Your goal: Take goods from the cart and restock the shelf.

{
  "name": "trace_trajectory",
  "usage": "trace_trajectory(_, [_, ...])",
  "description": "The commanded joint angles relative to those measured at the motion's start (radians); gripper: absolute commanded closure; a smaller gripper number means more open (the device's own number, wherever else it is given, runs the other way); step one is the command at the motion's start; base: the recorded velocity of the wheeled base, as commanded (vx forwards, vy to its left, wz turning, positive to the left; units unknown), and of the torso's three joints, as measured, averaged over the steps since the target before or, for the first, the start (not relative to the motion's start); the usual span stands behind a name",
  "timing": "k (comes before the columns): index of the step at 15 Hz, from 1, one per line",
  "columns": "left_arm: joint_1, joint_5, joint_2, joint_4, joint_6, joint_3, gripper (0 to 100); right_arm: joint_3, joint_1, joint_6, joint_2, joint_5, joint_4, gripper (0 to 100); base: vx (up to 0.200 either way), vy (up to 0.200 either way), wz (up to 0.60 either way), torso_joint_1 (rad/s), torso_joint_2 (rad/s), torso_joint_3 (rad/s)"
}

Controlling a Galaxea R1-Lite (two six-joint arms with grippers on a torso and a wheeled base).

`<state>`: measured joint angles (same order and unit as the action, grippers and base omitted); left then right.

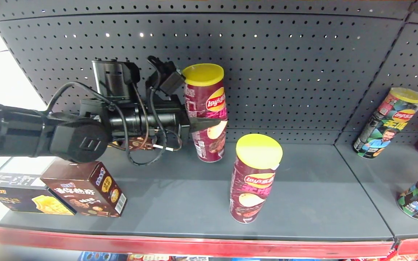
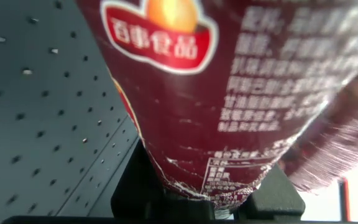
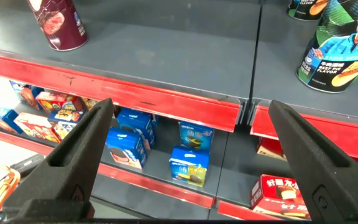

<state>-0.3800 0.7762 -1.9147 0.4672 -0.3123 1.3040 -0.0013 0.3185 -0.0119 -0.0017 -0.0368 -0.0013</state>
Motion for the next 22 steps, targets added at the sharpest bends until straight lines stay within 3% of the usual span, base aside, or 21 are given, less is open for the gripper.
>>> trace_trajectory(1, [-0.007,0.000,-0.081,0.002,-0.001,0.040,100,0.001,0.001,0.000,0.002,0.000,0.000,0,0.000,0.000,0.00,0.000,0.00,0.000])
trace_trajectory(7, [-0.003,0.000,-0.179,0.004,-0.002,0.129,100,0.000,0.001,0.000,0.002,0.000,0.000,0,0.000,0.000,0.00,0.000,0.00,0.000])
trace_trajectory(10, [-0.002,0.000,-0.207,0.002,-0.030,0.149,100,0.000,0.001,0.000,0.002,0.000,0.000,0,0.000,0.000,0.00,0.000,0.00,0.000])
trace_trajectory(15, [-0.011,0.002,-0.251,0.004,-0.048,0.190,100,0.000,0.001,0.000,0.002,0.000,0.000,0,0.000,0.000,0.00,0.000,0.00,0.000])
trace_trajectory(22, [-0.042,-0.002,-0.296,0.005,-0.048,0.250,100,0.000,0.001,0.000,0.002,0.000,0.000,0,0.000,0.000,0.00,0.000,0.00,0.000])
